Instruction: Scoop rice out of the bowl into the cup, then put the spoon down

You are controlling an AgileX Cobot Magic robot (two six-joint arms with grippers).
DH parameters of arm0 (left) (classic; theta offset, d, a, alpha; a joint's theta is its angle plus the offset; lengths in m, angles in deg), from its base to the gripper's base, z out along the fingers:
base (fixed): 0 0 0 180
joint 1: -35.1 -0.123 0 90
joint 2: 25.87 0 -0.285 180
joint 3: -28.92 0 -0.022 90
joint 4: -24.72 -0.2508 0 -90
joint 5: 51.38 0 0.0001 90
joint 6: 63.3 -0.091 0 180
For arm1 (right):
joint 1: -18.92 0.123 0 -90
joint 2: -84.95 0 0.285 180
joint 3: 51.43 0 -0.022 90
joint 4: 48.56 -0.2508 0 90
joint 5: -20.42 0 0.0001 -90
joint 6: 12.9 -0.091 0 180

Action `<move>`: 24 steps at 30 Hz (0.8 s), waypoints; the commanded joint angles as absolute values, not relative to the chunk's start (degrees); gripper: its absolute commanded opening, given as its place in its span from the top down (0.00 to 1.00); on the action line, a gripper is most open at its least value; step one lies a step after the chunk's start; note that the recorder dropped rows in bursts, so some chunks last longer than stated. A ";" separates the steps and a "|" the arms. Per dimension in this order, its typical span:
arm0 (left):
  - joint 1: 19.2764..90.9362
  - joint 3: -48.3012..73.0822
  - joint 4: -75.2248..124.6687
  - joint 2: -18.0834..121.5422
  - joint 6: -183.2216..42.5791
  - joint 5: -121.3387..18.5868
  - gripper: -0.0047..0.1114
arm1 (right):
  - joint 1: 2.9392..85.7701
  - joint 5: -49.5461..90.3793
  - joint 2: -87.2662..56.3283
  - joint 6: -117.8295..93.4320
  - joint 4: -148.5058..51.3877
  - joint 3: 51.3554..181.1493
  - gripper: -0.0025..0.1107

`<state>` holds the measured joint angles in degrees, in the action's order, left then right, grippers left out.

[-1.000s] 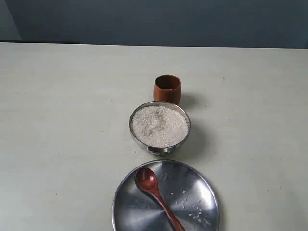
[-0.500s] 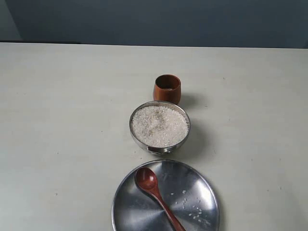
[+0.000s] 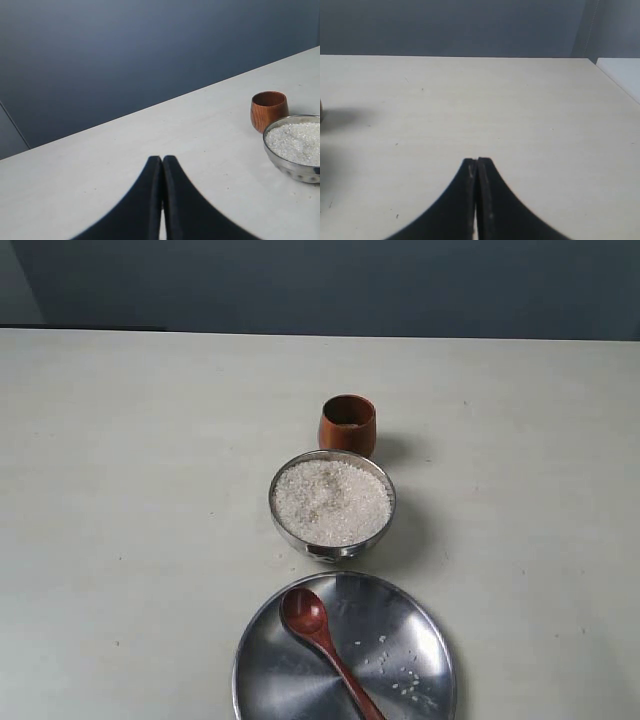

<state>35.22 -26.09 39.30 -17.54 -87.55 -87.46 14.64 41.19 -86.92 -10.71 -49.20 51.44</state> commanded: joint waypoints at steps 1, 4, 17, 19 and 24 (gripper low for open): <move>35.32 -26.29 39.16 -17.96 -87.60 -86.83 0.95 | 14.26 41.02 -87.27 -10.19 -49.18 51.36 0.98; 35.32 -26.29 39.16 -17.96 -87.72 -86.83 0.95 | 14.26 41.02 -87.27 -10.19 -49.18 51.36 0.98; 35.32 -26.29 39.04 -17.96 -87.72 -86.83 0.95 | 14.26 41.02 -87.27 -10.19 -49.18 51.36 0.98; 35.32 -26.29 39.06 -17.96 -87.72 -84.95 0.95 | 14.26 41.02 -87.27 -10.19 -49.18 51.36 0.98; 35.32 -26.29 40.34 -17.96 -83.06 -76.73 0.95 | 14.26 41.02 -87.27 -10.19 -49.18 51.36 0.98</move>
